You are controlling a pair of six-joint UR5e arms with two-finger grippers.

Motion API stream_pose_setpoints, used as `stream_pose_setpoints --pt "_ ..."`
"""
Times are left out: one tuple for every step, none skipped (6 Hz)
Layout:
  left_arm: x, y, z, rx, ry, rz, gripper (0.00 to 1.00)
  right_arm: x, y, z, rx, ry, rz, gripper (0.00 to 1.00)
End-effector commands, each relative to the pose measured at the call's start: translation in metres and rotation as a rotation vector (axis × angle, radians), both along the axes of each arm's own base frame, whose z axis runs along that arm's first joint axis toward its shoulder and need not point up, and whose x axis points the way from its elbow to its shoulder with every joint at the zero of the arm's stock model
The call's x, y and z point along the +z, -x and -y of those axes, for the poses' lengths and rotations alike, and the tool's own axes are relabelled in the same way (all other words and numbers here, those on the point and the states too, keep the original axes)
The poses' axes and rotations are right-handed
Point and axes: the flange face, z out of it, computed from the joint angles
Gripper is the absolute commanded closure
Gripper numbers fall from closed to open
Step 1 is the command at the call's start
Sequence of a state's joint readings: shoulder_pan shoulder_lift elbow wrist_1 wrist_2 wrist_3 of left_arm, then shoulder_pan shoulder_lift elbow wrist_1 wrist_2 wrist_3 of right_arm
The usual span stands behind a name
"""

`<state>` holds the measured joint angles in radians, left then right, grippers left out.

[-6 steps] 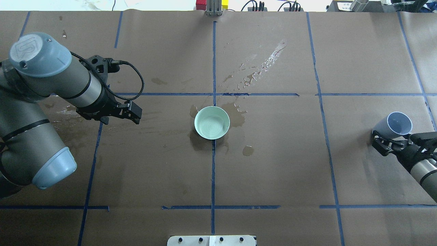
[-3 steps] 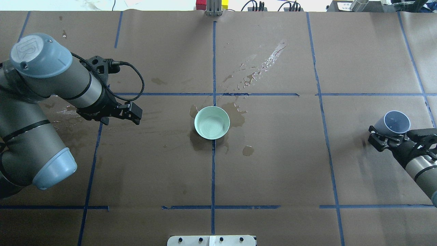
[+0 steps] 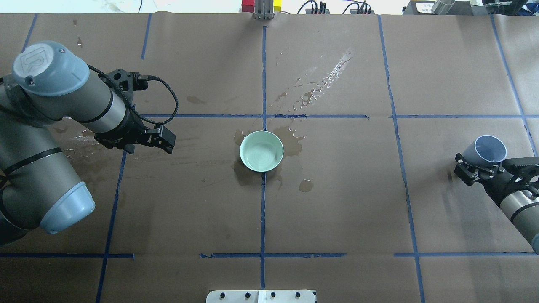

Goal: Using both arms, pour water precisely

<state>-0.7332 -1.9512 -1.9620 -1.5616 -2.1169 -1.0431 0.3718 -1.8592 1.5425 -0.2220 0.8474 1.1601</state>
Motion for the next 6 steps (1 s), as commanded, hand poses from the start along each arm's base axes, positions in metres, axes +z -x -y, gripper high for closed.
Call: stream_pose_setpoints --pt "0.000 0.000 0.000 0.000 0.000 0.000 0.00 -0.004 0.002 0.003 0.016 -0.012 0.007 0.70" --pt "0.000 0.000 0.000 0.000 0.000 0.000 0.00 -0.018 0.000 0.008 0.031 -0.022 0.034 0.84" --pt "-0.001 0.000 0.000 0.000 -0.001 -0.001 0.00 -0.037 -0.003 0.012 0.020 -0.052 0.025 0.89" --pt "-0.001 0.000 0.000 0.000 -0.001 -0.001 0.00 -0.044 -0.004 0.014 -0.001 -0.091 -0.041 0.92" --pt "-0.001 0.000 0.000 0.000 0.001 -0.002 0.00 -0.061 0.003 0.017 -0.019 -0.135 -0.075 0.92" --pt "-0.002 0.000 0.000 0.000 -0.002 -0.002 0.00 -0.100 0.023 0.026 -0.065 -0.235 -0.147 0.91"
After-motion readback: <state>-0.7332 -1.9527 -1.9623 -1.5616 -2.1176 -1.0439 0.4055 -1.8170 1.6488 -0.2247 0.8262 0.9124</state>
